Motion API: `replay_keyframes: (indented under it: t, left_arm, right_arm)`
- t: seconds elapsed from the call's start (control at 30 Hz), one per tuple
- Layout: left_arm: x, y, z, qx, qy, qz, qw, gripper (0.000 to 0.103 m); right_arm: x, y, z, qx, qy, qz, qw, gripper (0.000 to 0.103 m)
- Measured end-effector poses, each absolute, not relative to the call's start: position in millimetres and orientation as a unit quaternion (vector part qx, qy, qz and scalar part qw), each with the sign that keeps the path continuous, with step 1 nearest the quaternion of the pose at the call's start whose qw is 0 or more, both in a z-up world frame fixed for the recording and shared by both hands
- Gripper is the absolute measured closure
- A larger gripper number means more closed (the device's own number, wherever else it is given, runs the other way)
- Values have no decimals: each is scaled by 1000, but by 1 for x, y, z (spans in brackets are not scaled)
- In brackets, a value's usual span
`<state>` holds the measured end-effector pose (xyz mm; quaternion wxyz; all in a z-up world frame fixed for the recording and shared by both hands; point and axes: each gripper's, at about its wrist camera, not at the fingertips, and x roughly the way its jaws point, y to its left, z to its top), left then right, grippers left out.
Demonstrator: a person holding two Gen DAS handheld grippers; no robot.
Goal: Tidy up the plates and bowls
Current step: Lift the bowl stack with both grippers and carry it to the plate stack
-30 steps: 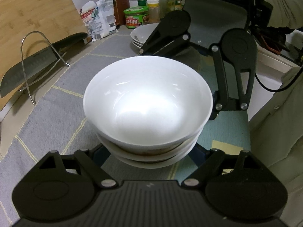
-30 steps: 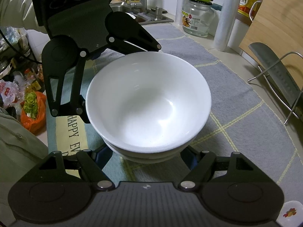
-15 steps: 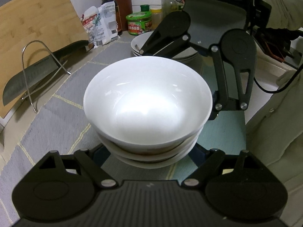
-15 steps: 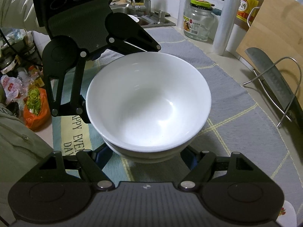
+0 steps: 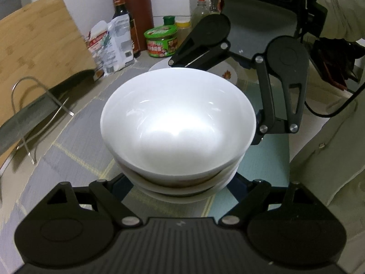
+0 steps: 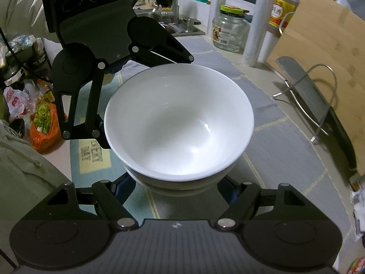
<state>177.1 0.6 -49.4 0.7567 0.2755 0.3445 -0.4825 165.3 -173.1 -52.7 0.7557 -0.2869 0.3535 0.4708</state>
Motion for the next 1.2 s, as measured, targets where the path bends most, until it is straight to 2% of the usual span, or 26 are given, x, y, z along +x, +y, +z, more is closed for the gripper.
replay_keyframes:
  t: [0.53,1.2]
  left_arm:
    - [187,-93,-43,288,317,-501,752,16]
    - [209,-177,-64,319,294,-522,734,16]
  right_arm:
    - [176,-263,-32,-286,348,444,774,21]
    - [193,-335,-45,-287,367,397,791,21]
